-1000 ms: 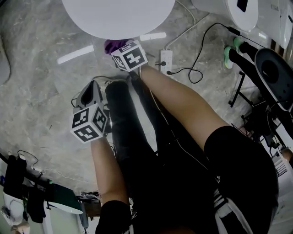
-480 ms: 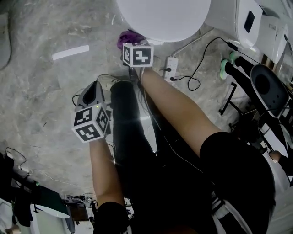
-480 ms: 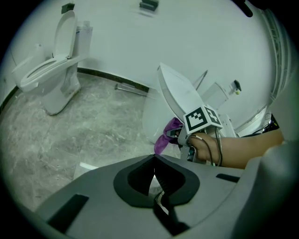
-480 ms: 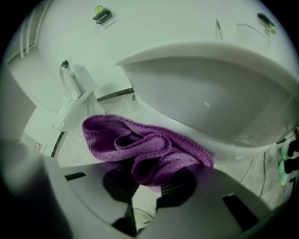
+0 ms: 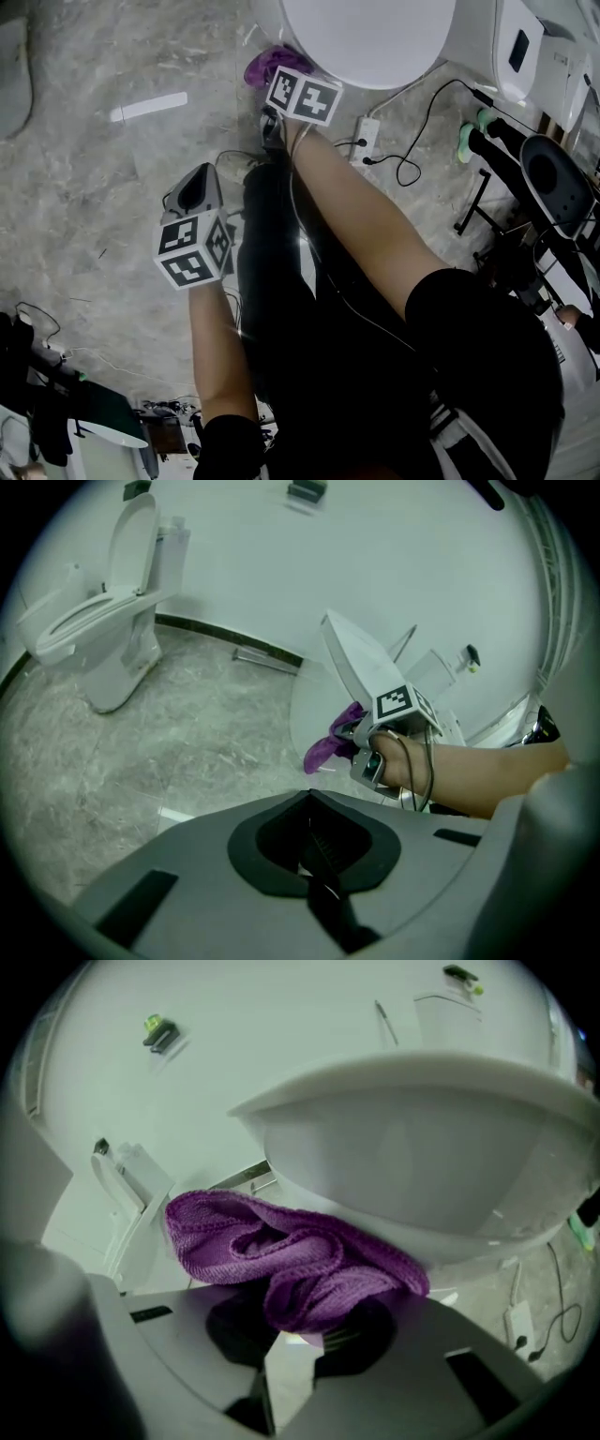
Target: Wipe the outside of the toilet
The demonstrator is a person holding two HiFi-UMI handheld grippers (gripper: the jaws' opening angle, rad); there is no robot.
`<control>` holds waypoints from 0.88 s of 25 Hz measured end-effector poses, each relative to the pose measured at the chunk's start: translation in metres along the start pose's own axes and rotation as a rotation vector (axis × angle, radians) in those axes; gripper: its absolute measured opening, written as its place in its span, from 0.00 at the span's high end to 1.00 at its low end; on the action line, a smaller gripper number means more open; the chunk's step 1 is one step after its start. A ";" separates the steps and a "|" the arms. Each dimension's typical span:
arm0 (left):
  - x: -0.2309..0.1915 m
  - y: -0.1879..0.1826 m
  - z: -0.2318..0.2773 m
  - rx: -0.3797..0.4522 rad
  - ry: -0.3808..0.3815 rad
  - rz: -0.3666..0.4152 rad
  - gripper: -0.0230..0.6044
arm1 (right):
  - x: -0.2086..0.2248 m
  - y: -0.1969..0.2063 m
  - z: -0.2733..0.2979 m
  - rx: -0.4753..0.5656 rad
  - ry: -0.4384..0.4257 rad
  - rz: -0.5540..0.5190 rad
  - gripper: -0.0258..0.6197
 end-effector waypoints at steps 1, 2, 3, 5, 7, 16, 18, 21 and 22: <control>-0.004 -0.002 -0.002 0.006 -0.002 -0.017 0.95 | -0.004 -0.002 0.002 0.011 0.000 0.035 0.86; -0.009 -0.004 -0.004 0.012 -0.004 -0.033 0.95 | -0.007 -0.004 0.004 0.020 0.004 0.070 0.86; -0.013 -0.007 -0.006 0.016 -0.007 -0.046 0.95 | -0.011 -0.006 0.006 0.030 0.013 0.100 0.86; -0.022 -0.014 -0.006 0.012 -0.009 -0.056 0.95 | -0.019 -0.011 0.011 0.056 0.036 0.143 0.86; -0.032 -0.025 -0.004 0.004 -0.006 -0.050 0.95 | -0.029 -0.017 0.017 0.088 0.054 0.172 0.86; -0.074 -0.120 0.021 -0.054 0.053 0.057 0.95 | -0.063 -0.052 0.055 0.154 0.134 0.418 0.86; -0.079 -0.143 0.021 -0.072 0.064 0.078 0.95 | -0.069 -0.060 0.061 0.161 0.141 0.489 0.86; -0.084 -0.175 0.021 -0.092 0.079 0.112 0.95 | -0.078 -0.071 0.069 0.173 0.159 0.555 0.86; -0.087 -0.185 0.022 -0.097 0.080 0.122 0.95 | -0.082 -0.075 0.072 0.176 0.166 0.568 0.86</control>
Point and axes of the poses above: the fingertips, and each gripper's own axes: z forward along the fingers, x to its right, y out of its underside, the point moved 10 cm from there along -z, backward along the fingers, and after that the axes turned 2 degrees about z, right-handed, at the moved point
